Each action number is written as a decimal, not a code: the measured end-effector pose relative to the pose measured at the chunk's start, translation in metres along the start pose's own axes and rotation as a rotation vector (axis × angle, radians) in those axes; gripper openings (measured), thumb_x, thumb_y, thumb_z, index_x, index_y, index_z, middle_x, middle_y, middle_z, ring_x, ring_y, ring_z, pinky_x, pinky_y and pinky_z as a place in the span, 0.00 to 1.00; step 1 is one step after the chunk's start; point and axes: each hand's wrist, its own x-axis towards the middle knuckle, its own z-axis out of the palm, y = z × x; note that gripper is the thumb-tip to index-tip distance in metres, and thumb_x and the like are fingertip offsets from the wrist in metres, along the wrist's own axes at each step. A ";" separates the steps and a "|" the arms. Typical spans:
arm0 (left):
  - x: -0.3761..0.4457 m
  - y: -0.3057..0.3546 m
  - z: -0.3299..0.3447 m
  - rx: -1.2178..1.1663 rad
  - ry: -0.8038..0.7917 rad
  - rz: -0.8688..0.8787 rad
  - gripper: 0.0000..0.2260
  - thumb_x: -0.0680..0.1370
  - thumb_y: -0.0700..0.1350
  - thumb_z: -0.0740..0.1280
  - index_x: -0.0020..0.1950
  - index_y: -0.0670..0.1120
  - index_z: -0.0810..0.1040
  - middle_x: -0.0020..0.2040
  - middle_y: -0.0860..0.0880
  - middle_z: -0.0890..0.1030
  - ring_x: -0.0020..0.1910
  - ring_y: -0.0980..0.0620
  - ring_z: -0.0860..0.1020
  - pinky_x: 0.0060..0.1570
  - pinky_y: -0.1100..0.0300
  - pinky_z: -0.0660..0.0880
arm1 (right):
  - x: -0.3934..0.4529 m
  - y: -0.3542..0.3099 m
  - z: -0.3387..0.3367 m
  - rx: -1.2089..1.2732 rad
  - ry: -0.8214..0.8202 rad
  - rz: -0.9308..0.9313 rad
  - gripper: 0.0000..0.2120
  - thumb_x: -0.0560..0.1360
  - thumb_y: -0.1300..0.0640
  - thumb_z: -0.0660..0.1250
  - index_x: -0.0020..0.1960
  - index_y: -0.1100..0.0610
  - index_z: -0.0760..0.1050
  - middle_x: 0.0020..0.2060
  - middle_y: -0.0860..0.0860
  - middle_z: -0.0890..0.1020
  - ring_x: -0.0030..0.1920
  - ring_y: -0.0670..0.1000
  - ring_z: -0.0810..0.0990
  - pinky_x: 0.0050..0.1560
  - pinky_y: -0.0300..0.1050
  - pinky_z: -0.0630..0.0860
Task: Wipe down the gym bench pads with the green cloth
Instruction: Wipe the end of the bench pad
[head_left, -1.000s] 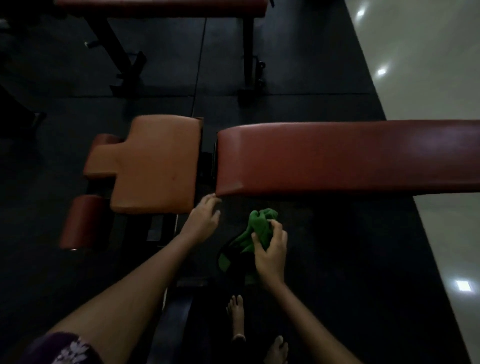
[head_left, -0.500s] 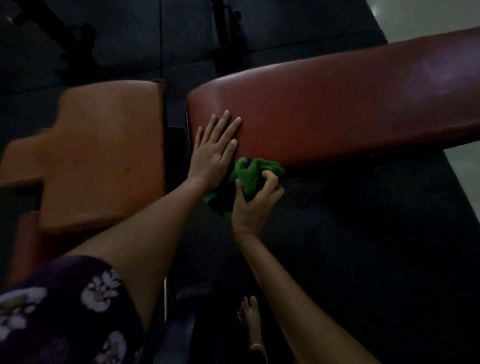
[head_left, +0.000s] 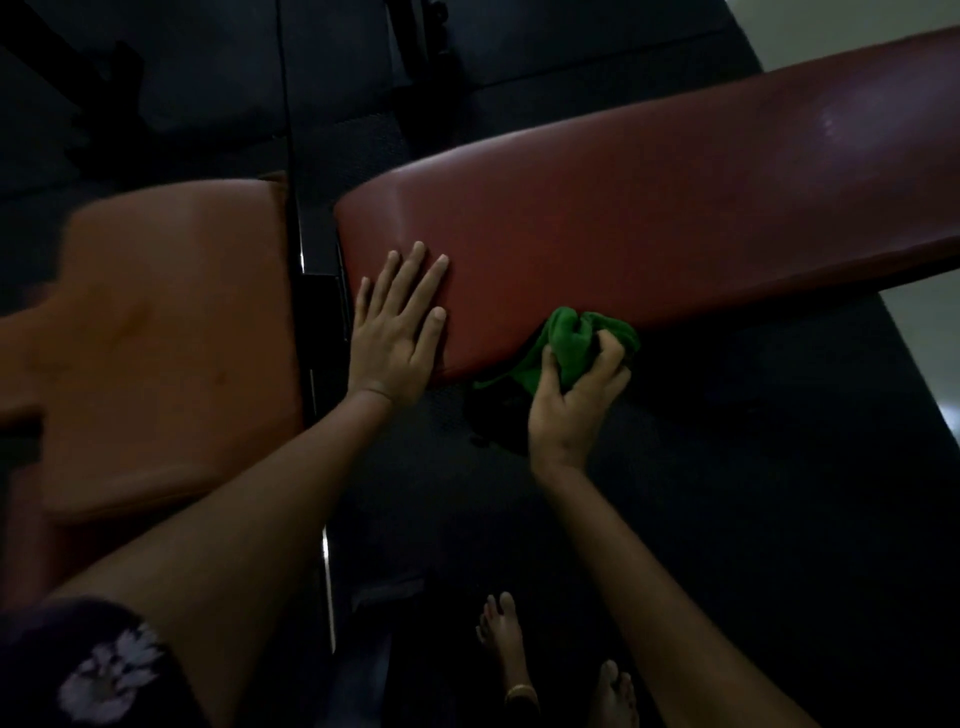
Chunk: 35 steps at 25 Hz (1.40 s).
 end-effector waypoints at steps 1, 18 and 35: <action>0.000 0.005 -0.002 -0.011 -0.010 -0.034 0.25 0.79 0.55 0.47 0.75 0.51 0.59 0.76 0.49 0.58 0.76 0.48 0.52 0.73 0.47 0.47 | 0.008 -0.002 -0.008 -0.009 -0.038 0.022 0.20 0.75 0.62 0.67 0.64 0.64 0.67 0.54 0.60 0.68 0.52 0.51 0.70 0.49 0.31 0.65; 0.114 0.141 0.050 0.139 -0.179 0.219 0.28 0.77 0.60 0.46 0.76 0.53 0.57 0.77 0.48 0.55 0.77 0.49 0.50 0.73 0.47 0.40 | 0.153 -0.004 -0.086 0.252 0.438 0.314 0.14 0.76 0.59 0.66 0.61 0.54 0.70 0.56 0.53 0.73 0.51 0.46 0.73 0.45 0.24 0.69; 0.116 0.145 0.048 0.148 -0.184 0.208 0.26 0.78 0.58 0.50 0.75 0.50 0.61 0.76 0.47 0.59 0.76 0.47 0.54 0.73 0.44 0.44 | 0.194 -0.004 -0.111 -0.115 0.386 0.300 0.22 0.79 0.57 0.61 0.72 0.55 0.61 0.64 0.58 0.65 0.59 0.55 0.73 0.49 0.34 0.66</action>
